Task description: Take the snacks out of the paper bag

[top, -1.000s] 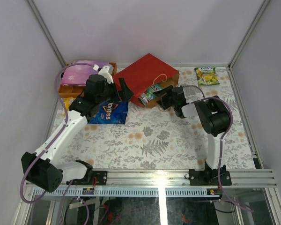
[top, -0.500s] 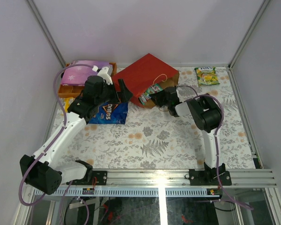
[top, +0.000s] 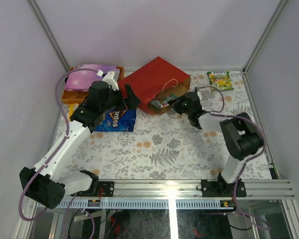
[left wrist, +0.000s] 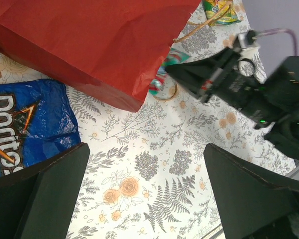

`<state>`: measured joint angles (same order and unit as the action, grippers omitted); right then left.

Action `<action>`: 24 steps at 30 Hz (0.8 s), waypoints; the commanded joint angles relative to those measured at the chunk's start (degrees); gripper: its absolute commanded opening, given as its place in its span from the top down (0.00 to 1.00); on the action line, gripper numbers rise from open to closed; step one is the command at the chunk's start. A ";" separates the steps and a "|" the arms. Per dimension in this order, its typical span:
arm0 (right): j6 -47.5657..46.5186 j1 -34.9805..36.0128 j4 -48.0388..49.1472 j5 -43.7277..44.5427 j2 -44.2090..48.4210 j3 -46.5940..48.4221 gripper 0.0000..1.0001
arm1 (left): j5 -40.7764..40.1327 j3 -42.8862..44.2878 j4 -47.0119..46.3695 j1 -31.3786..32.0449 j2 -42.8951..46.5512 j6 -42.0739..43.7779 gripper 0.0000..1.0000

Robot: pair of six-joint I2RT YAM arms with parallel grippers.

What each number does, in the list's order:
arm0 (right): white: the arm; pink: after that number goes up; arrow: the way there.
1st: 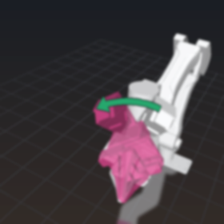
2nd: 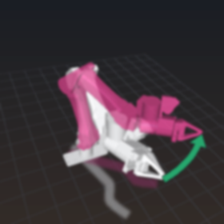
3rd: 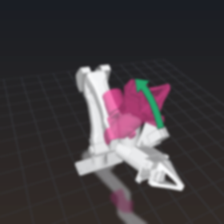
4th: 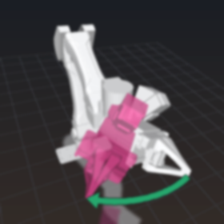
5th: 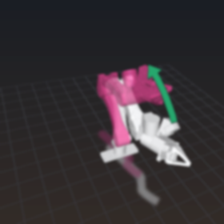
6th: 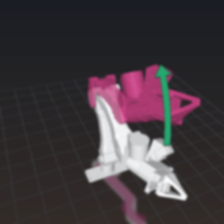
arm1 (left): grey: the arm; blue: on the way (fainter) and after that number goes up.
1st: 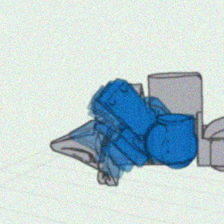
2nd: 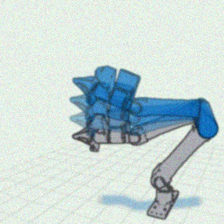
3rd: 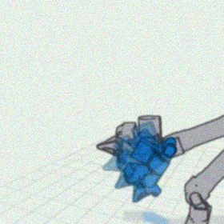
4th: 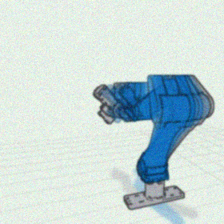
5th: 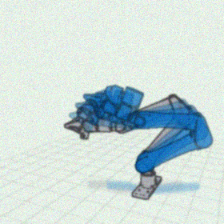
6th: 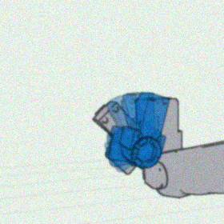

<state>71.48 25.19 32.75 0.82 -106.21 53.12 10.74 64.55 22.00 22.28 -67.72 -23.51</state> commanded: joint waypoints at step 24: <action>-40.68 -21.31 -57.40 6.23 22.55 8.23 0.31 | 0.74 0.79 3.25 -0.31 0.75 2.54 0.00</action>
<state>28.62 -4.47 -21.17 -2.50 -87.22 61.04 11.49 64.55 24.49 22.28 -66.89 -22.00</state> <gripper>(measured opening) 0.691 0.994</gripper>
